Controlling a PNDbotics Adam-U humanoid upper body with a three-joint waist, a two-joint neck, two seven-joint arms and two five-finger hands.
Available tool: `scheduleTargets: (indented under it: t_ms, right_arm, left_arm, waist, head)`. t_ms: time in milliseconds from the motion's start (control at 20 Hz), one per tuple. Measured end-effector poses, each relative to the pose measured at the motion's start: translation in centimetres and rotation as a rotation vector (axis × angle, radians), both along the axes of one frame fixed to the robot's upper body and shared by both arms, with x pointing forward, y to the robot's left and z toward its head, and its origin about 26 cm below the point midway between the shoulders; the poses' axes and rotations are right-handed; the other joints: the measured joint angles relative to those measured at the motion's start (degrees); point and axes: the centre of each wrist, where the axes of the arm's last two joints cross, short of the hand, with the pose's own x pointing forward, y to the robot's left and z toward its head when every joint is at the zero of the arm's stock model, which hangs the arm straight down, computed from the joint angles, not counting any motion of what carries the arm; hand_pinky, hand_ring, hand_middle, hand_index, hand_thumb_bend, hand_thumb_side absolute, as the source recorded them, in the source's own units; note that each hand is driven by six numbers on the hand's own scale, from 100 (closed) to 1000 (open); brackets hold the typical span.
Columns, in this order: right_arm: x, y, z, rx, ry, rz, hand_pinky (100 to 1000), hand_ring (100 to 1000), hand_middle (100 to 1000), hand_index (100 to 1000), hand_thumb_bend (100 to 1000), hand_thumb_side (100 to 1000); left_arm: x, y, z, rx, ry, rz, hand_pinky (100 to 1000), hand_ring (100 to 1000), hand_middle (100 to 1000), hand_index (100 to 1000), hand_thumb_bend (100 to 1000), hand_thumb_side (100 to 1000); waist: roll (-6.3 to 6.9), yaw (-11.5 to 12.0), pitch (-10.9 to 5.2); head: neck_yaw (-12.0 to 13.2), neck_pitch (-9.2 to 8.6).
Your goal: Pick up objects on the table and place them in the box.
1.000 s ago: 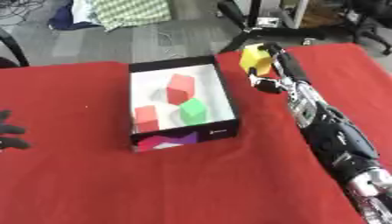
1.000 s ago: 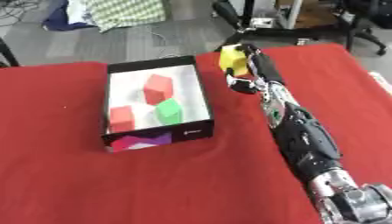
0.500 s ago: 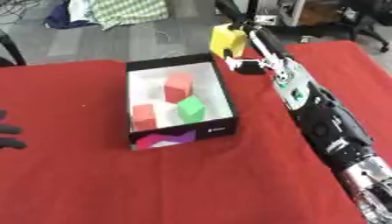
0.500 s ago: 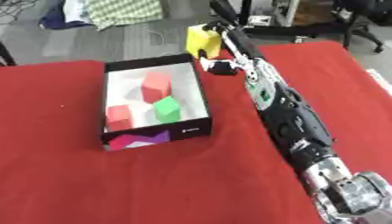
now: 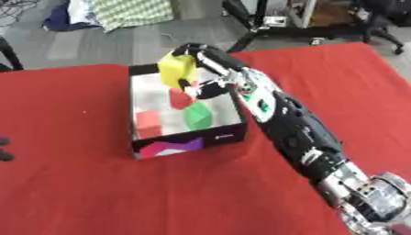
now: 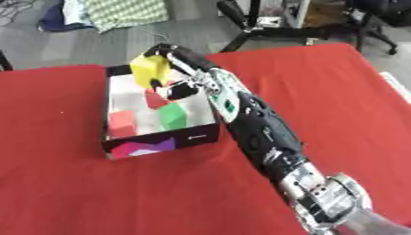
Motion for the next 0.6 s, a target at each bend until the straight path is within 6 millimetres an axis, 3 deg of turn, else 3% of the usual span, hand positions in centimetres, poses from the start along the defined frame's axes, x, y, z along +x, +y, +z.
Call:
scheduleTargets:
  t_ms: [100, 150, 200, 250, 350, 450, 600]
  right_arm:
    - [-0.08, 0.37, -0.55, -0.039, 0.014, 0.024, 923, 797, 759, 946, 100, 225]
    - [-0.09, 0.48, -0.58, -0.054, 0.013, 0.030, 940, 837, 820, 962, 100, 356]
    - [-0.09, 0.50, -0.58, -0.068, 0.009, 0.032, 945, 848, 836, 965, 100, 381]
    - [-0.07, 0.46, -0.55, -0.080, 0.003, 0.030, 970, 896, 898, 976, 100, 478]
    - [-0.05, 0.33, -0.53, -0.099, -0.013, 0.017, 1000, 949, 960, 984, 100, 583]
    - [-0.07, 0.08, -0.65, -0.110, -0.030, -0.004, 1000, 1000, 1000, 993, 100, 673]
    - [-0.08, -0.39, -0.93, -0.111, -0.050, -0.025, 1000, 1000, 1000, 1000, 100, 712]
  left_arm:
    - [0.00, 0.00, 0.00, 0.000, 0.000, 0.000, 804, 536, 598, 881, 173, 905]
    - [0.00, 0.00, 0.00, 0.000, 0.000, 0.000, 804, 535, 598, 881, 173, 905]
    - [0.00, -0.01, 0.00, 0.000, 0.000, 0.000, 804, 535, 598, 881, 173, 906]
    - [0.00, -0.01, 0.00, 0.000, 0.000, 0.000, 803, 535, 598, 881, 174, 906]
    - [0.00, -0.01, 0.00, 0.000, 0.000, 0.000, 803, 535, 598, 882, 173, 906]
    - [0.00, 0.00, 0.00, 0.000, 0.000, 0.000, 804, 535, 597, 881, 174, 906]
    - [0.00, 0.00, -0.01, 0.000, 0.000, 0.000, 804, 535, 597, 881, 174, 906]
  waist:
    - [0.00, 0.01, 0.00]
    - [0.00, 0.01, 0.00]
    - [0.00, 0.02, 0.00]
    - [0.00, 0.02, 0.00]
    - [0.00, -0.01, 0.00]
    - [0.00, -0.18, 0.00]
    - [0.00, -0.34, 0.00]
  head:
    - [-0.04, -0.10]
    - [-0.07, -0.11]
    - [-0.09, -0.11]
    - [-0.13, -0.11]
    - [-0.16, -0.12]
    - [-0.17, -0.12]
    - [-0.14, -0.12]
